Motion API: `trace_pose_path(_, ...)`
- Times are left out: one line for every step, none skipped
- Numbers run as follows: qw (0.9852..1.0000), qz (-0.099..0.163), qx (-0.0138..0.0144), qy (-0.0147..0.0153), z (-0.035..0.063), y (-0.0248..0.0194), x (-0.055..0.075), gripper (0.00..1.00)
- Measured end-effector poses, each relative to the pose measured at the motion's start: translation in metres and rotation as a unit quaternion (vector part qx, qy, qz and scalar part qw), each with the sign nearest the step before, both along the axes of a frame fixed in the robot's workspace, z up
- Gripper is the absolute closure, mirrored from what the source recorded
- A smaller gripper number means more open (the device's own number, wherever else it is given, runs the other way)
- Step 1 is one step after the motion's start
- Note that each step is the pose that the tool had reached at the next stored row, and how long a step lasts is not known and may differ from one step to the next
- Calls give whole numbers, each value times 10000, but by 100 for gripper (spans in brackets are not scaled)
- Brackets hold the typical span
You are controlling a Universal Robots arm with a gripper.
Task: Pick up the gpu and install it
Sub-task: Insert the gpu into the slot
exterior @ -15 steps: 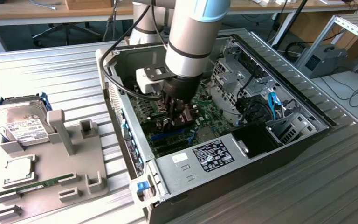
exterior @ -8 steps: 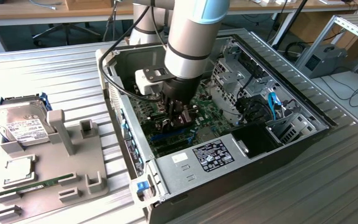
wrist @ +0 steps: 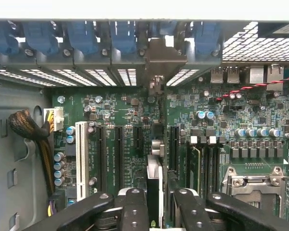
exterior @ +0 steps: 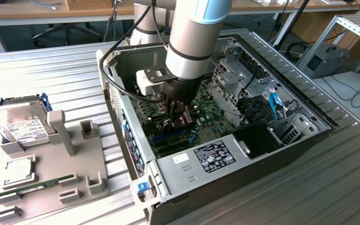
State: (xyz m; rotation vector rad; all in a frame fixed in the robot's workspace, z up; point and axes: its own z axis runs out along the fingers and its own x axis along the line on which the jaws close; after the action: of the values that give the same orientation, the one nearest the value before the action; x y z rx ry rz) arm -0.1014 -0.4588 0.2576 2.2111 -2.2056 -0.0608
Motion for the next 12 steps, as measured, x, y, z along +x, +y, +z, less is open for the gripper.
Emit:
trace_pose_path(10000,0,0,0,13,0,0,74)
trace_pose_path(10000,0,-3,1,33,0,0,74)
trace_pose_path(10000,0,-3,1,51,0,0,74)
trace_pose_path(10000,0,-2,1,55,0,0,74)
trace_pose_path(10000,0,-1,1,54,-1,0,74)
trace_pose_path(10000,-1,0,1,55,-3,0,74)
trace_pose_path(10000,-1,0,1,55,-5,0,74)
trace_pose_path(10000,-1,0,1,55,-9,0,74)
trace_pose_path(10000,-1,1,1,52,-16,1,74)
trace_pose_path(10000,-5,2,1,48,-31,0,74)
trace_pose_path(10000,-6,3,2,45,-38,0,74)
trace_pose_path(10000,-7,3,1,42,-41,-1,74)
